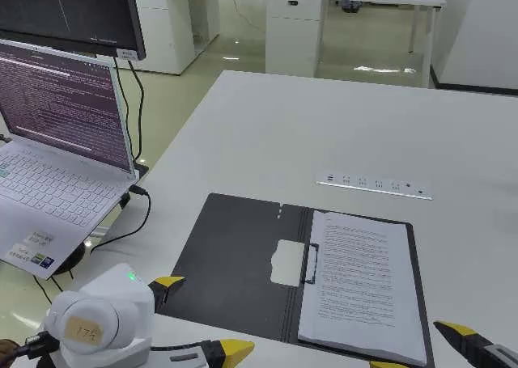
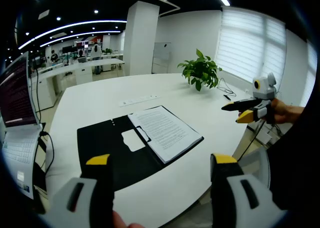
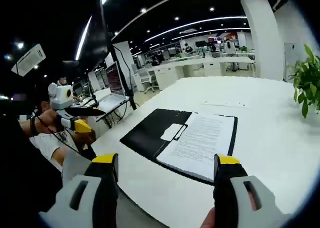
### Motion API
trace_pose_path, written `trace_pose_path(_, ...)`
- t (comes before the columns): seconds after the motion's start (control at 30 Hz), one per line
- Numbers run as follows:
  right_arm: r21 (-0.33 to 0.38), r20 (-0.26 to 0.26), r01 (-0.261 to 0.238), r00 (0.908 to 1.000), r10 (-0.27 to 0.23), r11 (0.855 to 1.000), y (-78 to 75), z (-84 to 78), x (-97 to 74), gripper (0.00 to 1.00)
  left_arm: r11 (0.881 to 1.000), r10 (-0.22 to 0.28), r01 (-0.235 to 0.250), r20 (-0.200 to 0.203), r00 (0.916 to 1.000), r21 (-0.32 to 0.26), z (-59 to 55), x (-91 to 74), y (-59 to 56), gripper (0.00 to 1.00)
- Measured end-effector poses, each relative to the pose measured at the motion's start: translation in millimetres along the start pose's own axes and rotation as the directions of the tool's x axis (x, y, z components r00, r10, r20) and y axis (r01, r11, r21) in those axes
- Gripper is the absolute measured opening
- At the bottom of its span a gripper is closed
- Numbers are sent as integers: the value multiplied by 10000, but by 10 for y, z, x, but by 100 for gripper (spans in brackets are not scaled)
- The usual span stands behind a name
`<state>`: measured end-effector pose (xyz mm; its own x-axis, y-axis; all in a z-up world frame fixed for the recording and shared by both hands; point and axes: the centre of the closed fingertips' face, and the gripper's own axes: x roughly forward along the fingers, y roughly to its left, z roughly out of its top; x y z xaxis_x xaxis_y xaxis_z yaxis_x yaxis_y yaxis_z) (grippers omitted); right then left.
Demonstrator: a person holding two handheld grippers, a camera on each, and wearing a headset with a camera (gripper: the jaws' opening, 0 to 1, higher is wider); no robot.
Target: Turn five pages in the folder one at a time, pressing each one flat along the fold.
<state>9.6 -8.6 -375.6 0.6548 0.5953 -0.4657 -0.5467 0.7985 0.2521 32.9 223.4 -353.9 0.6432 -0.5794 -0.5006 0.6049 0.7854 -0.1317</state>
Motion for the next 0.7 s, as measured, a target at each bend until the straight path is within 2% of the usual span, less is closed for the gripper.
trace_pose_path(0.7, 20, 8, 350, 9994, -350, 9994, -53, -35, -77, 78, 9998, -219, 219, 43, 9998, 20, 12, 77, -46, 81)
